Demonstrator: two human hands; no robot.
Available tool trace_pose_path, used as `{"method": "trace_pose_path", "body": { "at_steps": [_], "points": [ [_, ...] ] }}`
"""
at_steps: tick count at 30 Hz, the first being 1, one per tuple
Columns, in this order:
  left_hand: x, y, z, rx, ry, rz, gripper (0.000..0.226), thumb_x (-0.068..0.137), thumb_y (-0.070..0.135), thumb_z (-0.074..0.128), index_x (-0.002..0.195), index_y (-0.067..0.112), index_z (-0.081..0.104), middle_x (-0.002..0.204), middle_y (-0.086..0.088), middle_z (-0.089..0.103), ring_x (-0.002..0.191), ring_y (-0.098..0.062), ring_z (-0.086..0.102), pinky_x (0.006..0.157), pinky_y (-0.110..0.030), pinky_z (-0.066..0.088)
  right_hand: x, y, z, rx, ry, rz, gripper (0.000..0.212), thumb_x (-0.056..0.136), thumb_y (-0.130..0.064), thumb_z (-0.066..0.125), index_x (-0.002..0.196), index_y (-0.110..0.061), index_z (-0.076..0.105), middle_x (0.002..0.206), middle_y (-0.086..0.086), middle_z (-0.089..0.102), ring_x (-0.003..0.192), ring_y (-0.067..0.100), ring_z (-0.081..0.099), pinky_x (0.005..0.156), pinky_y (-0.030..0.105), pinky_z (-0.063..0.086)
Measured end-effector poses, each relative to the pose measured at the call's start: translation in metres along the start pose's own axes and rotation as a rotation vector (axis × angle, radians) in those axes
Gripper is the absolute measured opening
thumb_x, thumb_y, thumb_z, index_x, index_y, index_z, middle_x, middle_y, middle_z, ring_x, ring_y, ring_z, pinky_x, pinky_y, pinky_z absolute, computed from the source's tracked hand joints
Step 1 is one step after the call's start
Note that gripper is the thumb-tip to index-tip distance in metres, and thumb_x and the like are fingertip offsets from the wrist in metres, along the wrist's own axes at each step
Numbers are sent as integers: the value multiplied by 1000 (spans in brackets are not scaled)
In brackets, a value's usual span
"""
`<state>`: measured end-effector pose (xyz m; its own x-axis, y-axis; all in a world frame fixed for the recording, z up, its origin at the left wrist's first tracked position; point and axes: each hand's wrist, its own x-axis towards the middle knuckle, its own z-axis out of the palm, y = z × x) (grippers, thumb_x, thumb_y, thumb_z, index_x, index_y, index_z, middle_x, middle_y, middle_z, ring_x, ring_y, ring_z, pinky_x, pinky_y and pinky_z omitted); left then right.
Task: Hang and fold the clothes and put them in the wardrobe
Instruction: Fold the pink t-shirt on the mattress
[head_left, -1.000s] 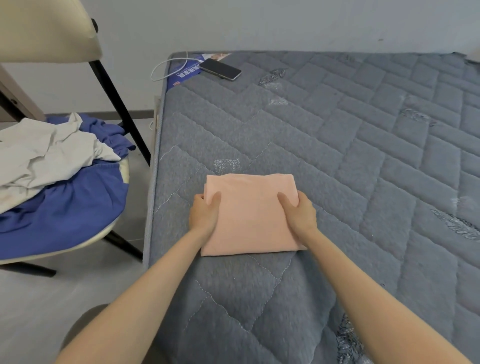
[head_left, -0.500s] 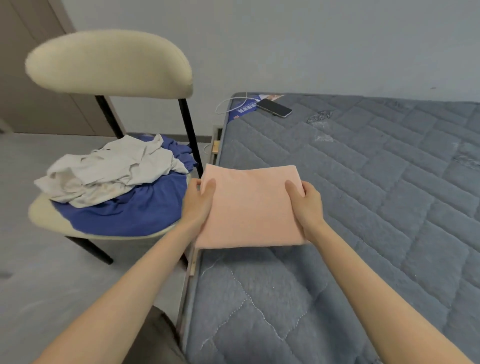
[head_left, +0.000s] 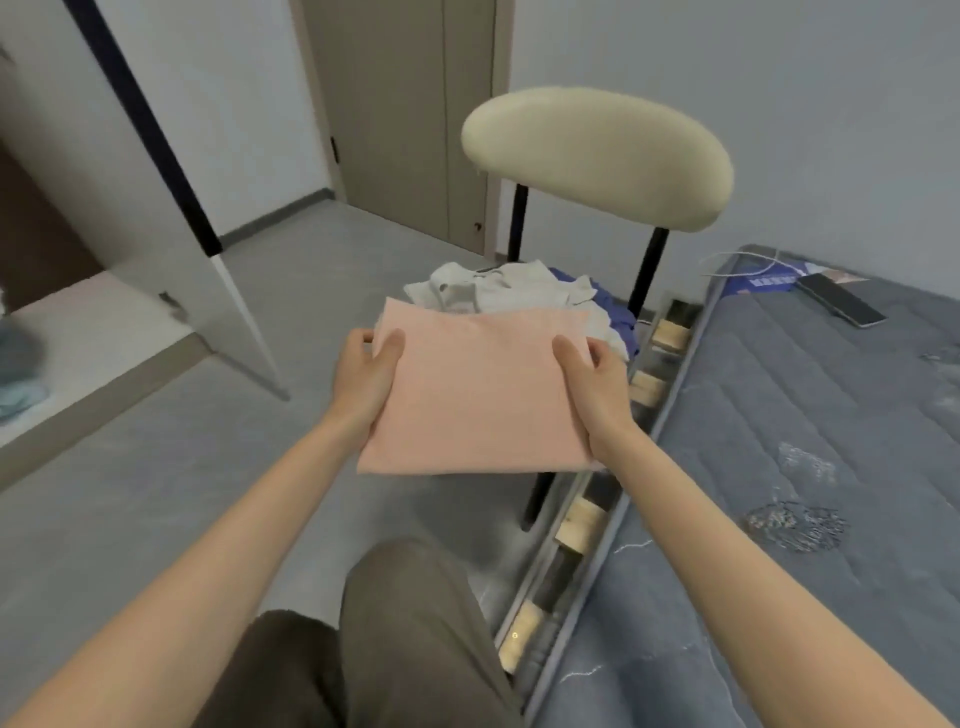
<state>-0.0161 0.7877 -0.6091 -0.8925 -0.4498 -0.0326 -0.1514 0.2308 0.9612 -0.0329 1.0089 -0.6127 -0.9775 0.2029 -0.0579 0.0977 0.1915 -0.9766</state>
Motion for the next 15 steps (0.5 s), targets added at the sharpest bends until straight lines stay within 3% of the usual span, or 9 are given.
{"method": "trace_pose_path", "body": {
  "at_steps": [3, 5, 10, 13, 15],
  "points": [
    [17, -22, -61, -22, 87, -61, 21, 94, 35, 51, 99, 16, 46, 93, 3, 52, 90, -21, 53, 77, -35, 42, -6, -10, 67, -4, -75, -7, 31, 91, -39, 55, 116, -21, 51, 93, -16, 55, 84, 1, 51, 68, 24, 37],
    [31, -38, -102, -30, 142, -100, 22, 93, 36, 51, 100, 16, 46, 92, 4, 52, 92, -22, 53, 80, -36, 43, -10, -19, 113, -14, -141, -3, 30, 91, -37, 56, 115, -20, 51, 96, -12, 57, 86, 6, 53, 72, 26, 39],
    [68, -67, -195, -81, 226, -173, 18, 94, 36, 50, 94, 19, 44, 90, 3, 53, 84, -21, 54, 72, -34, 41, -20, -41, 224, -63, -242, -1, 36, 91, -36, 56, 119, -15, 51, 114, 0, 58, 103, 17, 55, 91, 34, 44],
    [82, -70, -246, -79, 307, -197, 17, 94, 35, 50, 93, 20, 42, 84, 5, 51, 76, -16, 52, 62, -30, 39, -33, -60, 281, -77, -292, -4, 32, 92, -34, 56, 115, -13, 51, 110, 1, 59, 98, 16, 55, 77, 26, 42],
    [87, -61, -282, -70, 348, -221, 18, 94, 35, 50, 93, 19, 42, 82, 6, 51, 72, -12, 50, 58, -28, 37, -44, -81, 313, -72, -335, 10, 33, 92, -32, 56, 116, -10, 52, 110, 4, 60, 98, 18, 57, 79, 28, 42]
  ]
}}
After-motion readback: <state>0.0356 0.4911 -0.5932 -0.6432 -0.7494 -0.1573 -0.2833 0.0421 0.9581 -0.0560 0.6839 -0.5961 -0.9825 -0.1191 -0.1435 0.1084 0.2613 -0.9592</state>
